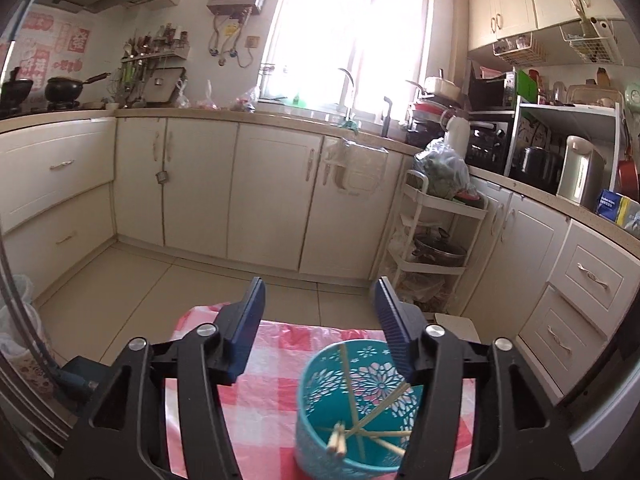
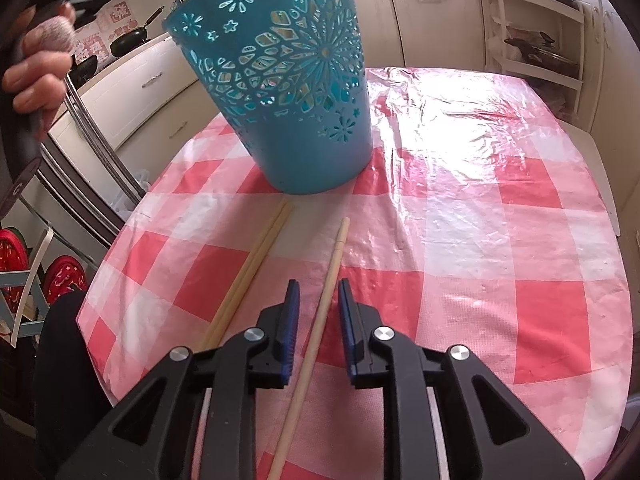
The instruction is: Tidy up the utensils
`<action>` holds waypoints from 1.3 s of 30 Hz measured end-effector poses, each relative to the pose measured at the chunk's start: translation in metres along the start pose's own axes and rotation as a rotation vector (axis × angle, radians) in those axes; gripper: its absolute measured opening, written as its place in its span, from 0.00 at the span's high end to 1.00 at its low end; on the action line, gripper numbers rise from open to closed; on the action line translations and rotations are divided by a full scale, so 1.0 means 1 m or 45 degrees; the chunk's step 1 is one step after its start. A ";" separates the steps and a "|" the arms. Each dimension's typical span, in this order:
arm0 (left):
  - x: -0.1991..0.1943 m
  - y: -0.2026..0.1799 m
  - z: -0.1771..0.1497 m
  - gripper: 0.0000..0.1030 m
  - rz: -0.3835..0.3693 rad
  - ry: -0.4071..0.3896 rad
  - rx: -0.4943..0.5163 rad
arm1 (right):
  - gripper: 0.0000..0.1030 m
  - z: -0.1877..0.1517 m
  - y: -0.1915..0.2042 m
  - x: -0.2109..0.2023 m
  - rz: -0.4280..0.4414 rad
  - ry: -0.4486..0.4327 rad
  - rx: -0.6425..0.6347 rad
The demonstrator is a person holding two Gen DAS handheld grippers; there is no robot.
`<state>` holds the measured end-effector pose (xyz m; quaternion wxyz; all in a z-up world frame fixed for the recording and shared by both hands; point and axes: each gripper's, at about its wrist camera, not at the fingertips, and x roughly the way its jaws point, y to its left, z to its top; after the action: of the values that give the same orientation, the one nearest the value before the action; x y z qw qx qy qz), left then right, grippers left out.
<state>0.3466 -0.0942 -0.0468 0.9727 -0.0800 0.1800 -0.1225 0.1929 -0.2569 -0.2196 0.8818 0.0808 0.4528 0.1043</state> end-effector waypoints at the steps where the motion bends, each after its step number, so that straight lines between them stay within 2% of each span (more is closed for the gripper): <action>1: -0.009 0.008 -0.001 0.40 0.024 -0.010 -0.005 | 0.81 -0.001 0.001 0.000 -0.010 -0.001 -0.012; 5: -0.035 0.047 -0.022 0.26 0.152 0.023 -0.010 | 0.88 -0.005 0.016 0.002 -0.136 -0.010 -0.147; 7: -0.034 0.066 -0.044 0.22 0.208 0.123 -0.026 | 0.92 -0.006 0.020 0.003 -0.165 -0.006 -0.170; 11: -0.010 0.095 -0.099 0.22 0.265 0.390 -0.044 | 0.94 -0.004 0.008 -0.007 -0.077 0.008 -0.047; 15: 0.016 0.101 -0.139 0.21 0.268 0.567 -0.025 | 0.94 -0.002 0.000 -0.044 0.058 -0.095 0.057; 20: 0.027 0.097 -0.163 0.17 0.265 0.627 0.020 | 0.94 0.014 -0.003 -0.094 0.168 -0.250 0.125; 28: 0.038 0.103 -0.174 0.13 0.264 0.695 -0.019 | 0.95 0.072 0.012 -0.151 0.262 -0.492 0.092; 39: 0.042 0.093 -0.179 0.11 0.253 0.728 0.026 | 0.96 0.136 0.011 -0.181 0.359 -0.595 0.070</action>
<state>0.3383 -0.0362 -0.2442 0.8906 -0.0144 0.4522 -0.0463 0.1999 -0.2997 0.0031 0.9366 0.1888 0.2241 0.1921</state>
